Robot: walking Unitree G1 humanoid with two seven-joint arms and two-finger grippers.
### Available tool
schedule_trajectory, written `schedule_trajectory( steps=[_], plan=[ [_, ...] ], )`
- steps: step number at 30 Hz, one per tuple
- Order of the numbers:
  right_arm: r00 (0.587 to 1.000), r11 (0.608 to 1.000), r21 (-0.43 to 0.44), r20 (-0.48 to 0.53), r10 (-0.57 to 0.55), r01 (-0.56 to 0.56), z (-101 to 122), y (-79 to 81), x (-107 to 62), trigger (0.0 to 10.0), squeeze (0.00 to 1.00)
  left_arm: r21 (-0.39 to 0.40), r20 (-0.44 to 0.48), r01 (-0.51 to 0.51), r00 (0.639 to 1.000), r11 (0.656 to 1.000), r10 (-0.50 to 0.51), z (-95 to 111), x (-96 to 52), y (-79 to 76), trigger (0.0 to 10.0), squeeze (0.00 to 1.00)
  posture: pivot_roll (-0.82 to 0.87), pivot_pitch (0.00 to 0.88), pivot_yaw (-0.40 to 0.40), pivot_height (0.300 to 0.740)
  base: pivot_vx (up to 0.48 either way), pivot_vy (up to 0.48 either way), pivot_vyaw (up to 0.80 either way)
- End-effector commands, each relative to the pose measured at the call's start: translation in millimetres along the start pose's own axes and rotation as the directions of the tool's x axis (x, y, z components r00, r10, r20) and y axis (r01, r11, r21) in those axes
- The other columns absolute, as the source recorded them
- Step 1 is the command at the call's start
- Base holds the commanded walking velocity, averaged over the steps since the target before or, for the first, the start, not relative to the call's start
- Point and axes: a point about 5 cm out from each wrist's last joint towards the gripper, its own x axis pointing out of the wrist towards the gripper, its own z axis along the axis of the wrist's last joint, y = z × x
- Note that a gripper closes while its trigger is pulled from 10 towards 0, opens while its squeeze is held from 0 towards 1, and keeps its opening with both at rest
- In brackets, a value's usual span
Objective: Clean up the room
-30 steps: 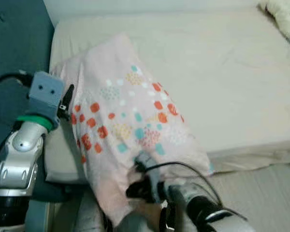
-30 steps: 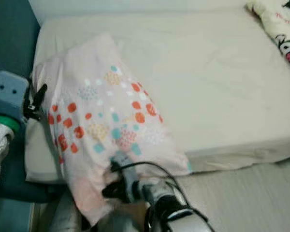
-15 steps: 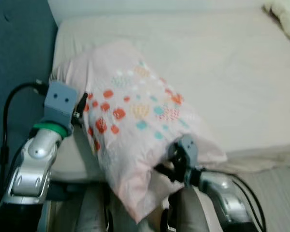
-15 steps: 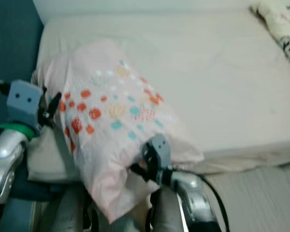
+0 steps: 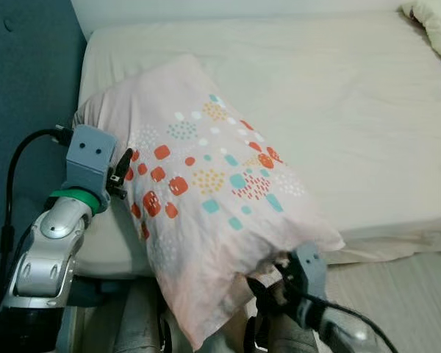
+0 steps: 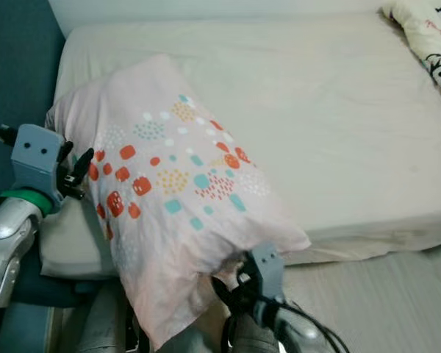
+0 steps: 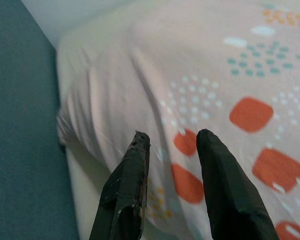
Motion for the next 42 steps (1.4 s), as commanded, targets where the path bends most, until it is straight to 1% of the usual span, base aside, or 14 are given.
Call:
schedule_trajectory(
  steps=[1, 4, 5, 7, 8, 10, 11, 17, 19, 25, 27, 31, 38, 42],
  plan=[
    [0.989, 0.99, -0.054, 0.088, -0.123, 0.128, 17, -14.6, -9.3, 10.0, 0.0, -0.023, -0.055, 0.009, 0.998, 1.0, -0.01, -10, -5.4, 3.4, 10.0, 0.0, 0.07, 0.169, 0.053, 0.605, 0.0, 0.0, 0.0],
    [0.875, 0.911, -0.078, 0.322, -0.362, 0.405, 63, -49.0, -24.3, 10.0, 0.0, -0.039, -0.145, 0.009, 0.989, 0.999, -0.015, -23, -10.1, 6.7, 10.0, 0.0, 0.06, 0.162, 0.062, 0.605, 0.0, 0.0, 0.0],
    [0.875, 0.911, -0.078, 0.322, -0.362, 0.405, 63, -49.0, -24.3, 10.0, 0.0, -0.039, -0.145, 0.009, 0.989, 0.999, -0.015, -23, -10.1, 6.7, 10.0, 0.0, 0.06, 0.162, 0.062, 0.605, 0.0, 0.0, 0.0],
    [0.81, 0.881, -0.072, 0.434, -0.394, 0.467, 90, -59.9, -29.1, 10.0, 0.0, -0.077, -0.186, -0.007, 0.982, 0.997, -0.007, -27, -13.7, 10.8, 10.0, 0.0, 0.06, 0.159, 0.061, 0.605, 0.0, 0.0, 0.0],
    [0.778, 0.878, -0.067, 0.499, -0.382, 0.474, 109, -64.4, -29.0, 10.0, 0.0, -0.134, -0.224, -0.023, 0.975, 0.991, -0.007, -31, -18.1, 15.2, 10.0, 0.14, 0.07, 0.157, 0.062, 0.605, 0.0, 0.0, 0.0],
    [0.74, 0.875, -0.059, 0.562, -0.369, 0.481, 130, -68.2, -29.2, 10.0, 0.0, -0.198, -0.266, -0.039, 0.964, 0.979, -0.016, -35, -23.2, 19.5, 10.0, 0.14, 0.07, 0.157, 0.062, 0.605, 0.0, 0.0, 0.0],
    [0.754, 0.886, -0.066, 0.556, -0.35, 0.46, 133, -71.0, -21.5, 10.0, 0.0, -0.263, -0.286, -0.029, 0.957, 0.964, -0.049, -38, -28.4, 20.2, 10.0, 1.0, 0.08, 0.158, 0.058, 0.605, 0.0, 0.0, 0.0],
    [0.839, 0.939, -0.071, 0.475, -0.266, 0.337, 126, -73.1, 8.9, 10.0, 0.0, -0.469, -0.312, 0.018, 0.932, 0.883, -0.185, -44, -46.9, 18.4, 10.0, 1.0, 0.11, 0.165, 0.053, 0.605, 0.0, 0.0, 0.0],
    [0.896, 0.974, -0.011, 0.394, -0.204, 0.226, 114, -71.0, 30.9, 10.0, 0.0, -0.566, -0.308, 0.038, 0.917, 0.823, -0.254, -47, -59.2, 17.8, 10.0, 1.0, 0.12, 0.167, 0.049, 0.605, 0.0, 0.0, 0.0],
    [0.935, 0.981, 0.122, 0.303, -0.182, 0.151, 99, -69.2, 56.2, 10.0, 0.0, -0.67, -0.303, 0.015, 0.907, 0.742, -0.292, -50, -64.2, 11.0, 10.0, 1.0, 0.13, 0.169, 0.044, 0.605, 0.0, 0.0, 0.0],
    [0.935, 0.981, 0.122, 0.303, -0.182, 0.151, 99, -69.2, 56.2, 10.0, 0.0, -0.67, -0.303, 0.015, 0.907, 0.742, -0.292, -50, -64.2, 11.0, 10.0, 1.0, 0.13, 0.169, 0.044, 0.605, 0.0, 0.0, 0.0],
    [0.94, 0.979, 0.139, 0.289, -0.183, 0.148, 99, -71.4, 64.7, 10.0, 0.0, -0.732, -0.292, 0.035, 0.886, 0.681, -0.359, -50, -61.5, -11.4, 10.0, 1.0, 0.13, 0.173, 0.051, 0.605, 0.0, 0.0, 0.0],
    [0.941, 0.972, 0.209, 0.293, -0.169, 0.109, 100, -76.4, 66.5, 10.0, 0.0, -0.755, -0.287, 0.059, 0.865, 0.653, -0.411, -49, -54.4, -28.3, 10.0, 1.0, 0.12, 0.173, 0.057, 0.605, 0.0, 0.0, 0.0],
    [0.973, 0.962, 0.274, 0.223, -0.053, -0.01, 85, -71.7, 72.5, 10.0, 0.0, -0.756, -0.306, 0.075, 0.837, 0.651, -0.453, -51, -39.9, -47.2, 10.0, 1.0, 0.12, 0.172, 0.061, 0.605, 0.0, 0.0, 0.0]
  ],
)
